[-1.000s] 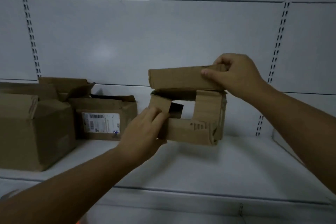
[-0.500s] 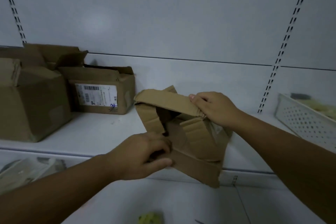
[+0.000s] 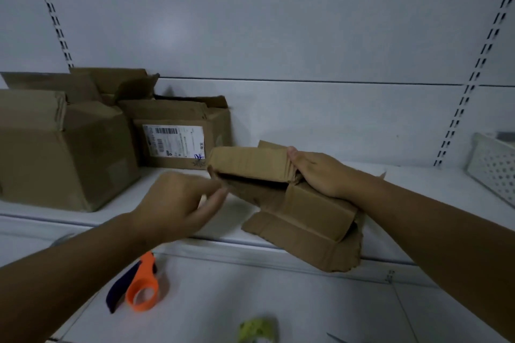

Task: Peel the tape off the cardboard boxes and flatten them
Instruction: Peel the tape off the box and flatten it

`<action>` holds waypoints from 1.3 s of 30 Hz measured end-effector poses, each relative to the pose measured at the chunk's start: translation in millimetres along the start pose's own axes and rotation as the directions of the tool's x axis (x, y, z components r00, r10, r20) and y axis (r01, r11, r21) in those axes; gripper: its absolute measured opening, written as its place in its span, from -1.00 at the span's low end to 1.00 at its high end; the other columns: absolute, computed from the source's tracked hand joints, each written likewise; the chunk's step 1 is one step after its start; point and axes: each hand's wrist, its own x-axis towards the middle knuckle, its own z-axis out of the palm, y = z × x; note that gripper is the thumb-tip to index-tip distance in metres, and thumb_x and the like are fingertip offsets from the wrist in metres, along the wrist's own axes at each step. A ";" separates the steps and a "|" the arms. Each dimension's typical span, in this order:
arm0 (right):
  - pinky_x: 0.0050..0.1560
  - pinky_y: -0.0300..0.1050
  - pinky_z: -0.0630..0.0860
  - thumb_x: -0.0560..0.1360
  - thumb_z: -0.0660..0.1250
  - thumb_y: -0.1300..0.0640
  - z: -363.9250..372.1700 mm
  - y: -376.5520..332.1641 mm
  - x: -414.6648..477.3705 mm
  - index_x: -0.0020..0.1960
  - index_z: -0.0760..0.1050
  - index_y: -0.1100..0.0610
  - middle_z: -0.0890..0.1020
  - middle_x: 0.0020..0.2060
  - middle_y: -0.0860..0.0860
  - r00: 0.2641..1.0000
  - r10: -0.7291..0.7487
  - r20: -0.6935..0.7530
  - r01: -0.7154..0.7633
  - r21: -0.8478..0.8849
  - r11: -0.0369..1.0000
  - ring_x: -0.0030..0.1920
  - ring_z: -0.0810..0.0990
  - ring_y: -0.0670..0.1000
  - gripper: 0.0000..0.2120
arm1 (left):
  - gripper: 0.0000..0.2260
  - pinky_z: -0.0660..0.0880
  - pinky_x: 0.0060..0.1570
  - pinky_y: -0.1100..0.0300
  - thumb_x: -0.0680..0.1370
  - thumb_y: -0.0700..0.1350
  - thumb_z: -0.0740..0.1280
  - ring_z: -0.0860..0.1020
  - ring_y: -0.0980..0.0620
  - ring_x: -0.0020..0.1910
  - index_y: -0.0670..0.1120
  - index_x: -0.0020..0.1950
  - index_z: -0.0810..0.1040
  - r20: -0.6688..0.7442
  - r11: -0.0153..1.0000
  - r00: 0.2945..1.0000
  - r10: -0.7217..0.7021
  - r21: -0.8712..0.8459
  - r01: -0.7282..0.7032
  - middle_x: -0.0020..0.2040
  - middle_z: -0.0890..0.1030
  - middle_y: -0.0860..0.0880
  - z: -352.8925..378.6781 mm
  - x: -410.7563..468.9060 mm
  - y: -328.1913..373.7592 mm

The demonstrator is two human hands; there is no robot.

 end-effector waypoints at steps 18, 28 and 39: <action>0.25 -0.29 0.26 0.41 0.37 -0.10 -53.6 -12.8 -110.3 0.38 0.30 -0.19 0.37 0.30 -0.27 0.993 0.029 0.117 0.012 -0.334 0.942 0.26 0.34 -0.22 -0.43 | -0.62 0.32 -0.32 0.20 0.62 0.08 0.05 0.47 0.07 -0.26 -0.07 -0.14 0.56 0.410 0.934 0.853 -0.323 -0.006 0.357 -0.24 0.53 -0.03 68.7 114.1 -16.6; 0.45 -0.15 0.19 0.42 0.40 0.29 -42.2 -4.0 -129.0 0.34 0.38 0.00 0.35 0.40 -0.04 0.999 0.051 0.019 -0.051 0.017 0.999 0.41 0.29 -0.08 -0.46 | -0.57 0.32 -0.24 0.13 0.62 0.07 0.06 0.49 -0.05 -0.21 -0.19 -0.10 0.58 0.444 0.929 0.829 -0.340 0.019 0.370 -0.17 0.56 -0.14 69.3 116.5 -17.4; 0.09 -0.27 0.41 0.42 0.35 0.14 -20.7 -5.9 -137.9 0.37 0.36 -0.01 0.51 0.28 -0.02 0.971 -0.118 -0.210 0.048 -0.311 0.949 0.18 0.48 -0.06 -0.48 | -0.63 0.30 -0.21 0.14 0.62 0.02 0.05 0.44 0.05 -0.23 -0.11 -0.21 0.53 0.470 0.902 0.804 -0.365 -0.036 0.431 -0.20 0.50 -0.06 63.2 118.4 -11.4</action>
